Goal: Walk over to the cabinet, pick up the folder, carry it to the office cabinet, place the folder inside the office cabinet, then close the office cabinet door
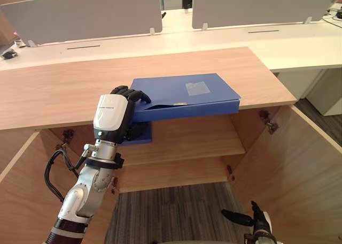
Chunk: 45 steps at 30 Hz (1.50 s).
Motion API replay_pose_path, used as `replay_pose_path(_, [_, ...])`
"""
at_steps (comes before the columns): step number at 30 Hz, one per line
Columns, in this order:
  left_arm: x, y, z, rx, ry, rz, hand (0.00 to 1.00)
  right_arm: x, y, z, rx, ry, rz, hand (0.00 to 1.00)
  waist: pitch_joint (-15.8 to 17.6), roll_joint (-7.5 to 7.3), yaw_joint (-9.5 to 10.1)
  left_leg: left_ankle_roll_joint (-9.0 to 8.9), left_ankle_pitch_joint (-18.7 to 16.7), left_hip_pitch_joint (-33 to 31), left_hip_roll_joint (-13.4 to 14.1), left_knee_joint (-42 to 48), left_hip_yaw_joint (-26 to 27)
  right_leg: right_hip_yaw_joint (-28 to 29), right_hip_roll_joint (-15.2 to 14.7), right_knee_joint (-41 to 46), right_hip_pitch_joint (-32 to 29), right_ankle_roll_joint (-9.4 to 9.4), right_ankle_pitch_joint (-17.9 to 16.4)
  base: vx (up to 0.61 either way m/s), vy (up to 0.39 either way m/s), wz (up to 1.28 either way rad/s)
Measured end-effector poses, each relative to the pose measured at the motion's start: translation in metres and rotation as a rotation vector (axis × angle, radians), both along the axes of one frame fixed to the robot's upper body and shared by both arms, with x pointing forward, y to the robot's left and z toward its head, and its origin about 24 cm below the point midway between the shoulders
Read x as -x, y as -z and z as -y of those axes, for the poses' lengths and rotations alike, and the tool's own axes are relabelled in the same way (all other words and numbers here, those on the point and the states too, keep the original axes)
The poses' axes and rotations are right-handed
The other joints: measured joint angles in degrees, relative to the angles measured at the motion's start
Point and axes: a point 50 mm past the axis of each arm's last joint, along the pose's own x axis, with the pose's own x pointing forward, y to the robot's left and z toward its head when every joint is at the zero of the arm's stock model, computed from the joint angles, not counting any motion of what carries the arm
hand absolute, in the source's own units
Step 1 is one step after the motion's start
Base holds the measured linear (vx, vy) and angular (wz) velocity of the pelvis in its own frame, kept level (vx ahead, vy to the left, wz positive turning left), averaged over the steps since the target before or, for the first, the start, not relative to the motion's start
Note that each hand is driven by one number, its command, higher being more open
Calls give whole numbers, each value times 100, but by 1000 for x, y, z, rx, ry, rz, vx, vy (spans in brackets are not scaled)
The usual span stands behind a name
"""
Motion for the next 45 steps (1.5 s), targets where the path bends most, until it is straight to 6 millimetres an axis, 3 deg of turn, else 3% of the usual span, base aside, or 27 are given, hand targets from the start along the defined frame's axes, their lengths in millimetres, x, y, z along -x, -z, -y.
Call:
replay_pose_path(3, [14, -5, 14, 83, 97, -11, 0, -9, -9, -2, -1, 5, 65, 100, 4, -4, -99, 1, 0, 11, -17, -22, 35, 49, -4, -1, -22, 17, 11, -11, -17, -10])
replay_pose_path(9, [39, -14, 46, 378, 345, -64, 0, -51, -60, -16, -86, 60, 417, 100, 22, -27, -131, 2, -11, 11, -1, -21, 24, 130, 20, 5, -65, 15, 15, -9, -35, -6])
replay_pose_path(12, [46, -22, 43, 618, 387, -55, 0, -67, -103, -24, -180, 88, 684, 100, 44, -50, -122, -19, -56, 11, 20, 17, 28, 167, 41, 4, -69, 15, 15, -16, -41, -6])
replay_pose_path(14, [48, -27, 39, 710, 395, -40, 0, -72, -118, -26, -214, 98, 772, 100, 63, -66, -120, -23, -84, 9, 26, 52, 32, 190, 44, 4, -68, 15, 15, -7, -30, -7])
replay_pose_path(18, [53, -36, 22, 1011, 438, 6, 0, -81, -167, -29, -307, 97, 1053, 100, 168, -103, -99, -17, -112, 8, 29, 85, 30, 213, 44, 2, -66, 16, 15, -8, -32, -4])
replay_pose_path(21, [58, -29, 15, 1213, 505, -40, 0, -86, -201, -33, -374, 40, 1231, 100, 178, -108, -77, -9, -131, 8, 29, 85, 28, 215, 43, -1, -66, 16, 15, 0, -23, 0])
replay_pose_path(26, [59, -17, 19, 1367, 623, -166, 0, -108, -237, -51, -481, -135, 1400, 100, 183, -117, -56, -5, -138, 6, 26, 87, 21, 210, 40, 0, -59, 21, 18, 0, -7, 0])
replay_pose_path(35, [56, 4, 39, 1385, 804, -439, 0, -134, -277, -78, -471, -586, 1452, 100, 185, -111, 74, -3, -135, -3, 27, 104, -104, 77, 28, 3, 35, 31, 23, -17, -36, 8])
replay_pose_path(42, [52, 18, 32, 1438, 805, -538, 0, -154, -275, -74, -373, -746, 1327, 100, 179, -102, 84, 5, -128, -6, 24, 114, -153, 20, 22, 4, 64, 33, 23, -19, -23, 3])
replay_pose_path(43, [51, 19, 32, 1445, 804, -545, 0, -155, -274, -74, -367, -759, 1316, 0, 179, -102, 84, 6, -126, -9, 24, 114, -159, 15, 22, 4, 64, 33, 23, -27, -38, 3])
replay_pose_path(45, [51, 20, 29, 1454, 800, -568, 0, -158, -273, -73, -349, -797, 1287, 0, 179, -101, 85, 7, -125, -14, 22, 114, -168, 5, 19, 4, 63, 33, 23, -22, -33, 3])
